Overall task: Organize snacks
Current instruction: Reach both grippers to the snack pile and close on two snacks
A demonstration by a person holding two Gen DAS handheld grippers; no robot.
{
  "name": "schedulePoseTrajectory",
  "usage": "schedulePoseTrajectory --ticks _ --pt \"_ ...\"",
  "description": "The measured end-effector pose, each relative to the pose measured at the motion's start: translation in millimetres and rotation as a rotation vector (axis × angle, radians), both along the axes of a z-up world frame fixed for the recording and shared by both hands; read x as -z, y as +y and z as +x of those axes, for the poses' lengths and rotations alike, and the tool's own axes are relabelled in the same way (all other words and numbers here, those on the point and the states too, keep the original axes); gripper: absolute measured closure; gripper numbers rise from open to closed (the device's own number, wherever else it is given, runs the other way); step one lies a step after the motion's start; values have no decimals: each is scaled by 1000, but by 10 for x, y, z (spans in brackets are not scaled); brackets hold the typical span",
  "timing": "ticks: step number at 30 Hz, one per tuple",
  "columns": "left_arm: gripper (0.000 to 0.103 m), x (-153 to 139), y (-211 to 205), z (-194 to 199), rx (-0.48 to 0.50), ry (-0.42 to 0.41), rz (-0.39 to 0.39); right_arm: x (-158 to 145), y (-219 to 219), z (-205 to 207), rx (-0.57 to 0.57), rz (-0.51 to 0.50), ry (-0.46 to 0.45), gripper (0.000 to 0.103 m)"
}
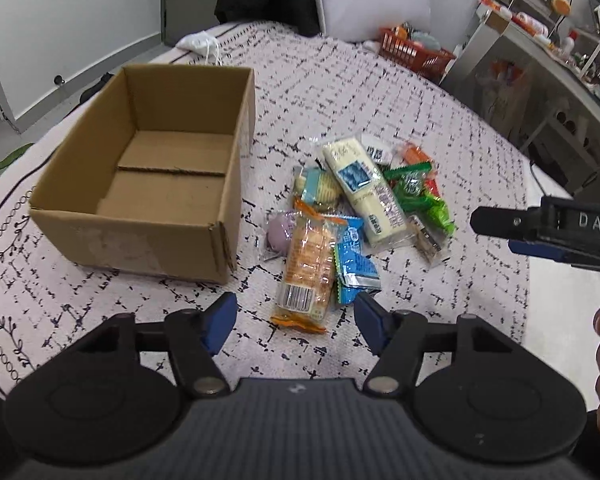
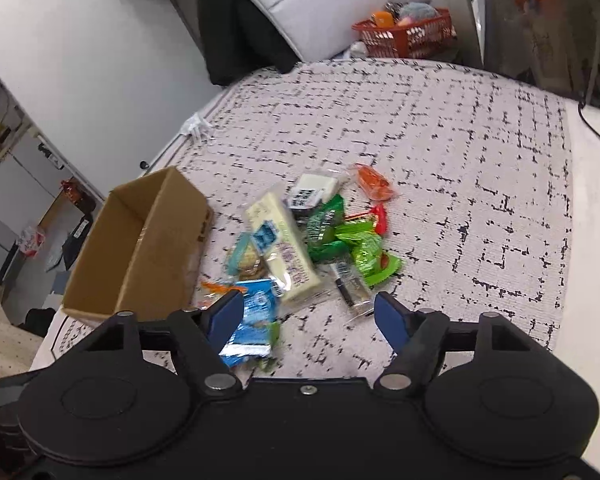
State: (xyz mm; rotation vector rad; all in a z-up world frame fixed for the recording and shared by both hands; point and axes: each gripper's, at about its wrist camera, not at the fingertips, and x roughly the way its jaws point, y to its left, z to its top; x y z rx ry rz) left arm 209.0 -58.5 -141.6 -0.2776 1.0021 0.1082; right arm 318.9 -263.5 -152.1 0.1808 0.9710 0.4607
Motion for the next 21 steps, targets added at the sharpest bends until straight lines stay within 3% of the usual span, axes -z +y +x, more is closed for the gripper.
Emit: schedulePoseTrajectory --ticks 8,21 --pt "39 298 -22 238 20 49 19 322 18 173 -11 -37 60 38" --pt "39 627 -67 491 34 103 16 642 135 384 -20 -79 115 39"
